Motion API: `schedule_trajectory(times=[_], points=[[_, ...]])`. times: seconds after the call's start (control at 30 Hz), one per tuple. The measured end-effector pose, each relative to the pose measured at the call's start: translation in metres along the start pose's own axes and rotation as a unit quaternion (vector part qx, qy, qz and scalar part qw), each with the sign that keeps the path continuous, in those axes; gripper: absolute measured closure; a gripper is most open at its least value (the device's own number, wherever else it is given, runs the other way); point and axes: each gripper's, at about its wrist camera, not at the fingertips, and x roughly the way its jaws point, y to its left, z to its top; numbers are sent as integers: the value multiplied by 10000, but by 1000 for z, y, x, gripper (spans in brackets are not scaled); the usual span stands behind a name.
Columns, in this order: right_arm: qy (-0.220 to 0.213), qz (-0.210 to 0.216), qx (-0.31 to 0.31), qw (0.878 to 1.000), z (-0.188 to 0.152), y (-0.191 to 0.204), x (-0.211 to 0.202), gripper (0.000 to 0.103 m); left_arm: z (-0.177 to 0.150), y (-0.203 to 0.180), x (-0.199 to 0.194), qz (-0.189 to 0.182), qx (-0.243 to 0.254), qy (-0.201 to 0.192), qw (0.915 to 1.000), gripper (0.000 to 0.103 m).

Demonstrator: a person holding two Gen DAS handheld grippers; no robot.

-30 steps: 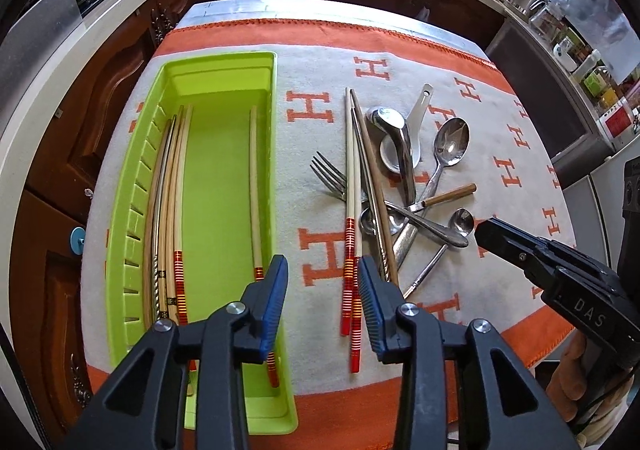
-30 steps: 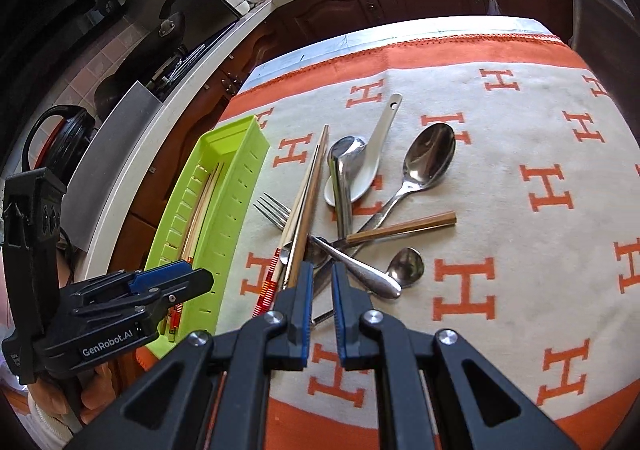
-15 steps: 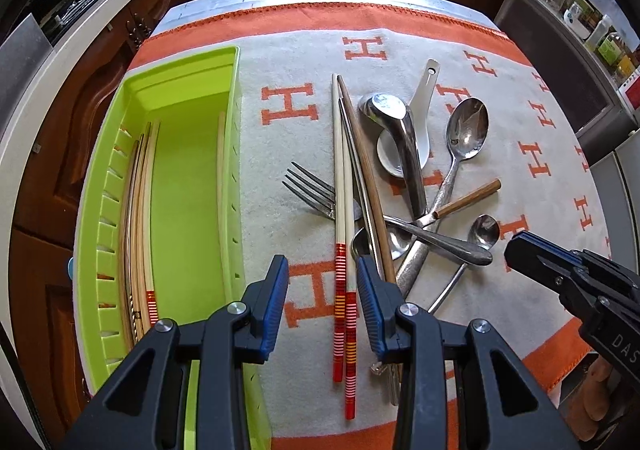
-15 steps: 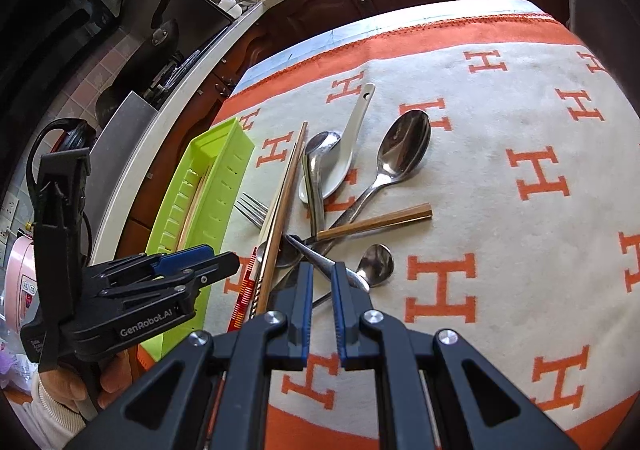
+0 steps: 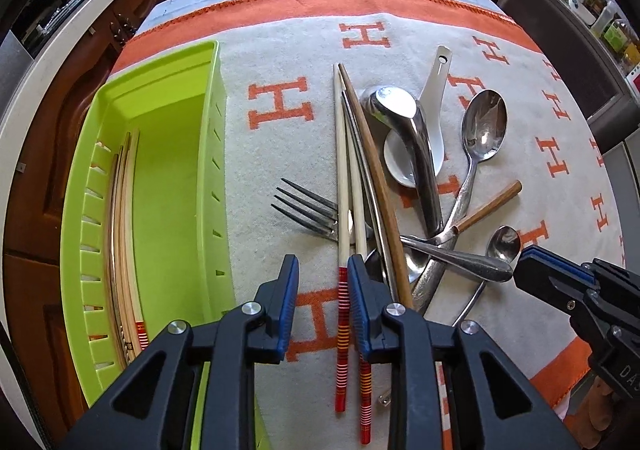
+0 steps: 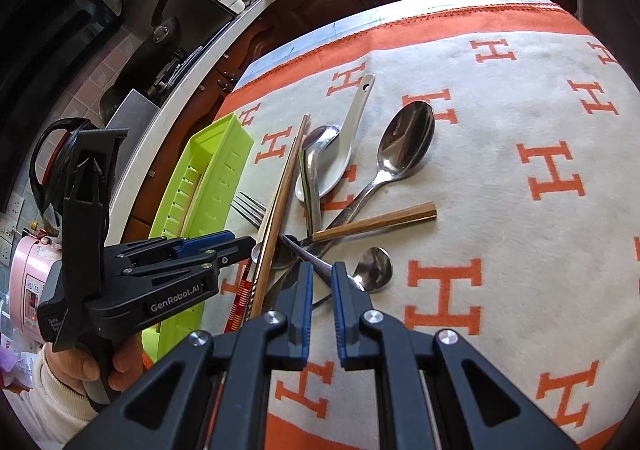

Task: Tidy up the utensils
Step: 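Grasp a red-striped chopstick with the left tool while the right tool grasps a wooden chopstick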

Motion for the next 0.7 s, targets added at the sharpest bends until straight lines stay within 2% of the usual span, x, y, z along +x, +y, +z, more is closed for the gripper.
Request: schedule_trajectory(times=[0.03, 0.2, 0.4, 0.43, 0.47, 0.7], points=[[14, 3, -13, 10000, 0, 0, 1, 94, 1, 0, 2, -13, 27, 23, 10000, 83], [56, 36, -64, 10000, 2, 3, 5, 94, 2, -7, 6, 232, 263, -60, 9994, 83], [111, 13, -216, 9997, 9, 14, 15, 94, 4, -9, 8, 291, 386, -153, 9987, 84], [122, 28, -237, 9996, 11, 16, 17, 94, 4, -9, 8, 302, 440, -188, 9984, 86], [145, 53, -255, 9996, 14, 18, 19, 94, 5, -9, 8, 325, 496, -235, 9980, 100], [424, 237, -371, 9981, 28, 28, 43, 93, -2, -10, -2, 92, 316, -340, 9989, 100]])
